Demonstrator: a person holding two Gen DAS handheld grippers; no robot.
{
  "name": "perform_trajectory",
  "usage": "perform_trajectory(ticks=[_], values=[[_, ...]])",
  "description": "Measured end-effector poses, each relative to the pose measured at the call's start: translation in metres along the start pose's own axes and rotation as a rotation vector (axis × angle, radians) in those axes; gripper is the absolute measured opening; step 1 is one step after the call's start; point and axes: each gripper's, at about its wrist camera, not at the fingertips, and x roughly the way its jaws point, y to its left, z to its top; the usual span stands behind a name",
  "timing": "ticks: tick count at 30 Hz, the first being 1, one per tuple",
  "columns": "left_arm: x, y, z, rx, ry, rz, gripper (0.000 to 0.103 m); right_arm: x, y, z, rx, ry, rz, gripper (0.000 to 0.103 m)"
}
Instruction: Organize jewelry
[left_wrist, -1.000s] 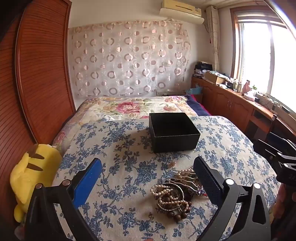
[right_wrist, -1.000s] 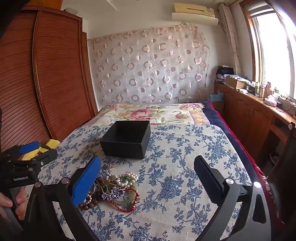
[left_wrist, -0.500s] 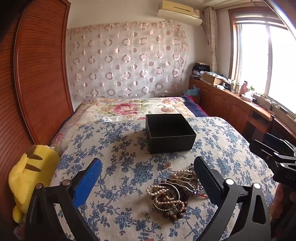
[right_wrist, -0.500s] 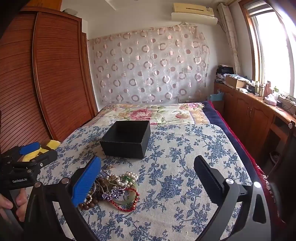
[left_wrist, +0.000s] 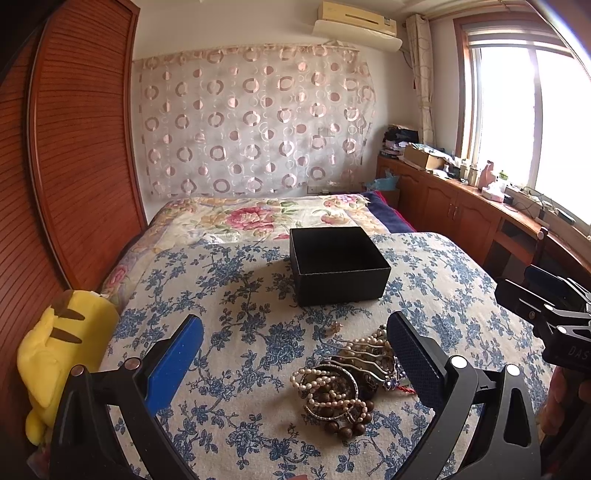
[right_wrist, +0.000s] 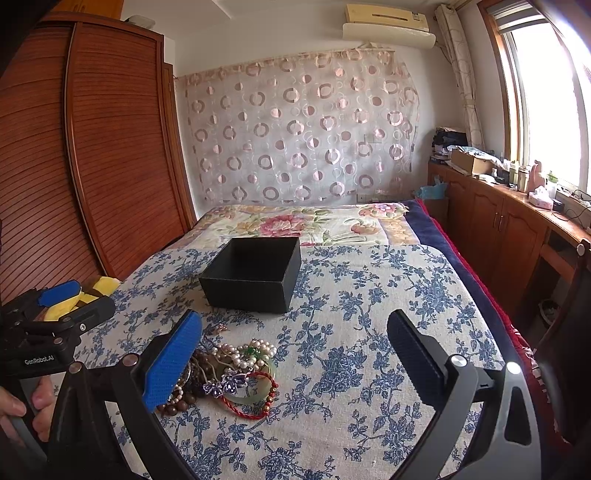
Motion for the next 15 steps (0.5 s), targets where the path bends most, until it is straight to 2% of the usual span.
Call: perform_trajectory(ticks=[15], values=[[-0.0008,-0.0015,0.001,0.001,-0.003,0.0,0.096,0.0003,-0.0002,-0.0023,0.001,0.0,0.001,0.101]])
